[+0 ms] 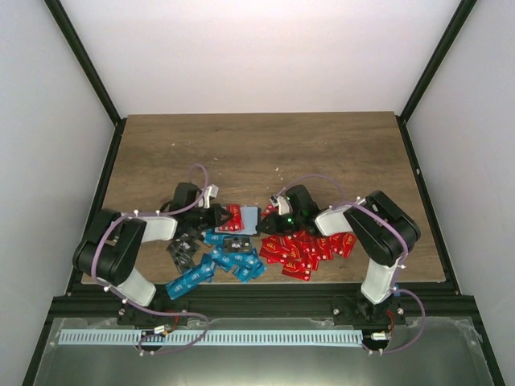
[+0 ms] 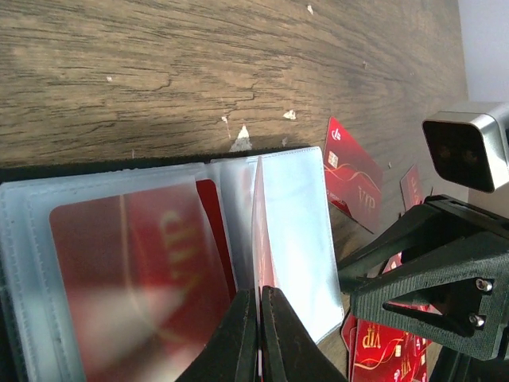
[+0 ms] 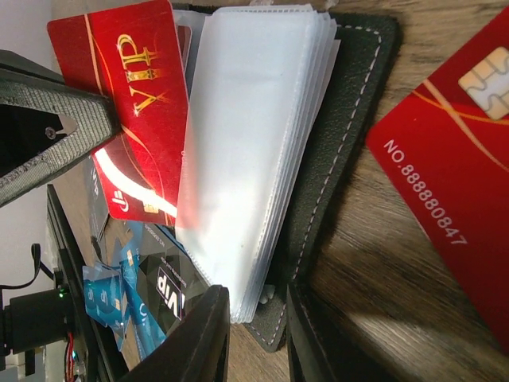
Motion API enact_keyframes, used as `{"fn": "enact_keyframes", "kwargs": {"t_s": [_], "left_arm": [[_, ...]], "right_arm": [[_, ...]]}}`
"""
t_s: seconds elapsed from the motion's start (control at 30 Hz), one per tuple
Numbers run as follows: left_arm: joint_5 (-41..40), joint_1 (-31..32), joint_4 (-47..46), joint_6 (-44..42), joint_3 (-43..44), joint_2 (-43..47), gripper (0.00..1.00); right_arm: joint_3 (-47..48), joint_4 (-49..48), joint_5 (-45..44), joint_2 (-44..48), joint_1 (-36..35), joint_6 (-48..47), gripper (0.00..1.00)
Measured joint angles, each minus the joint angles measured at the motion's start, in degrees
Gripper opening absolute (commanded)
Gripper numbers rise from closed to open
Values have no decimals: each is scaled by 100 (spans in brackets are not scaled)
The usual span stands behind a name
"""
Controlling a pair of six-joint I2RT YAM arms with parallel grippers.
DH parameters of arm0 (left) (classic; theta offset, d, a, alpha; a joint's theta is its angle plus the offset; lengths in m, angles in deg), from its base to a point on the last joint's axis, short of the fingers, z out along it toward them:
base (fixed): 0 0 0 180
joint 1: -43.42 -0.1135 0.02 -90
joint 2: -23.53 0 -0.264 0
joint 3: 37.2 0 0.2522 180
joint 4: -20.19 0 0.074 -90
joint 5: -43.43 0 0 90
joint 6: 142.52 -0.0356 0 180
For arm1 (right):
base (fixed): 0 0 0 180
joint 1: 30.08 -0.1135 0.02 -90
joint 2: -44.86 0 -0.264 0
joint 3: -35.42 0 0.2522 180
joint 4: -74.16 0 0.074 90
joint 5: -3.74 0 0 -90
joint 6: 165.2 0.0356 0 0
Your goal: Put the credit cards into the card holder
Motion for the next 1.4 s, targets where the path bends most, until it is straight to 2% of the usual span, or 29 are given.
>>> {"fn": "enact_keyframes", "kwargs": {"t_s": [0.27,0.53,1.23,1.4], "left_arm": [[238,-17,656,-107,431,-337,4],[439,-17,935,-122,619,-455,4],[581,90,675,22,732,-772,4],[658,127,555,28,785,-901,4]], "right_arm": [[92,7,81,-81,31,-2,22],[118,7,129,-122,35,-4,22],[299,304,240,-190,72,-179,20],[507,739,22,-155,85,-455,8]]}}
